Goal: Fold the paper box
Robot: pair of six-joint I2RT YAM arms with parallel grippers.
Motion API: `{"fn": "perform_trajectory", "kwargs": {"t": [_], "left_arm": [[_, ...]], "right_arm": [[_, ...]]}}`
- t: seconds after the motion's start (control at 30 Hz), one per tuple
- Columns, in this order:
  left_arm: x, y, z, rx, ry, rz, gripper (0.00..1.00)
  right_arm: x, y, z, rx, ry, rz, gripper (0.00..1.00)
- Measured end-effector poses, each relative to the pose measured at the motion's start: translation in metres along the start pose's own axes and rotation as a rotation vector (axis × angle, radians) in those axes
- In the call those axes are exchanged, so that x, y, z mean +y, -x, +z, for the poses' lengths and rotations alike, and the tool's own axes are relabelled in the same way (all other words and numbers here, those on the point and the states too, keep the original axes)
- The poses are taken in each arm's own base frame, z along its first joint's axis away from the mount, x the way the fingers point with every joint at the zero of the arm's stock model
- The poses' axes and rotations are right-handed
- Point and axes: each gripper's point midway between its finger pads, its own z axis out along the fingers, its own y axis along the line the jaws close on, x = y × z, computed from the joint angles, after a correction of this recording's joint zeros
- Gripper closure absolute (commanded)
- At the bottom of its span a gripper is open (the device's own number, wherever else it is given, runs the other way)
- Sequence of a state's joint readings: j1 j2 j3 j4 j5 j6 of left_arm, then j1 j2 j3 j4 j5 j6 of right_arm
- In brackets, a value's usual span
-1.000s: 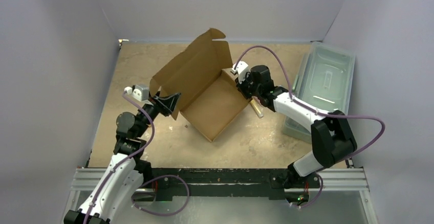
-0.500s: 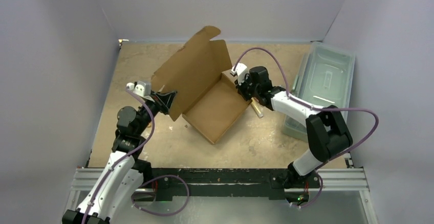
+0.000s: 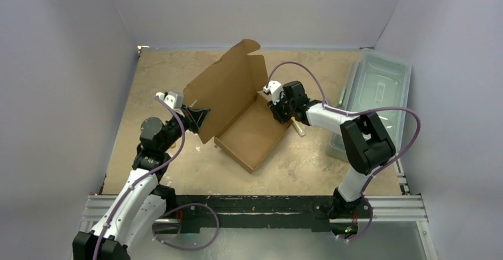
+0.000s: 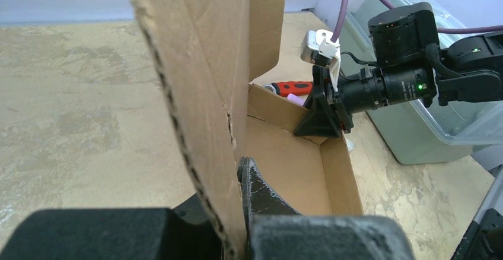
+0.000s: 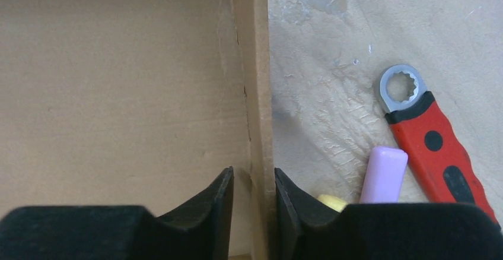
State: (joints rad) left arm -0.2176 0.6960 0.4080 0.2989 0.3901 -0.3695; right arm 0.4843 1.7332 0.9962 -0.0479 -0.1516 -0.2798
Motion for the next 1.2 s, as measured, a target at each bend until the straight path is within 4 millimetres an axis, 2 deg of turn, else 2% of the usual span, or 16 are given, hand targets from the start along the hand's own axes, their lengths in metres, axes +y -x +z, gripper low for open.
{"fn": "perform_trajectory", "kwargs": {"t": [0.17, 0.37, 0.7, 0.87, 0.93, 1.1, 1.2], "left_arm": [[-0.002, 0.001, 0.001, -0.002, -0.017, 0.012, 1.00], [-0.003, 0.001, 0.003, -0.002, -0.029, 0.023, 1.00], [-0.005, -0.003, 0.003, 0.015, -0.046, 0.022, 1.00], [-0.005, -0.004, 0.003, 0.017, -0.050, 0.022, 1.00], [-0.005, -0.004, 0.004, 0.018, -0.049, 0.021, 1.00], [-0.005, -0.005, 0.004, 0.019, -0.048, 0.023, 1.00], [-0.004, -0.005, 0.004, 0.020, -0.048, 0.032, 1.00]], "right_arm": [[0.005, 0.005, 0.003, 0.001, 0.011, -0.010, 0.62], [0.010, 0.017, 0.006, -0.010, -0.009, -0.033, 0.67], [0.001, 0.015, 0.027, 0.031, -0.066, -0.015, 0.60], [0.001, 0.020, 0.030, 0.025, -0.068, -0.014, 0.62], [0.001, 0.027, 0.032, 0.014, -0.068, -0.017, 0.68], [0.001, 0.034, 0.034, 0.007, -0.079, -0.029, 1.00], [0.004, 0.035, 0.035, 0.006, -0.075, -0.035, 1.00]]}}
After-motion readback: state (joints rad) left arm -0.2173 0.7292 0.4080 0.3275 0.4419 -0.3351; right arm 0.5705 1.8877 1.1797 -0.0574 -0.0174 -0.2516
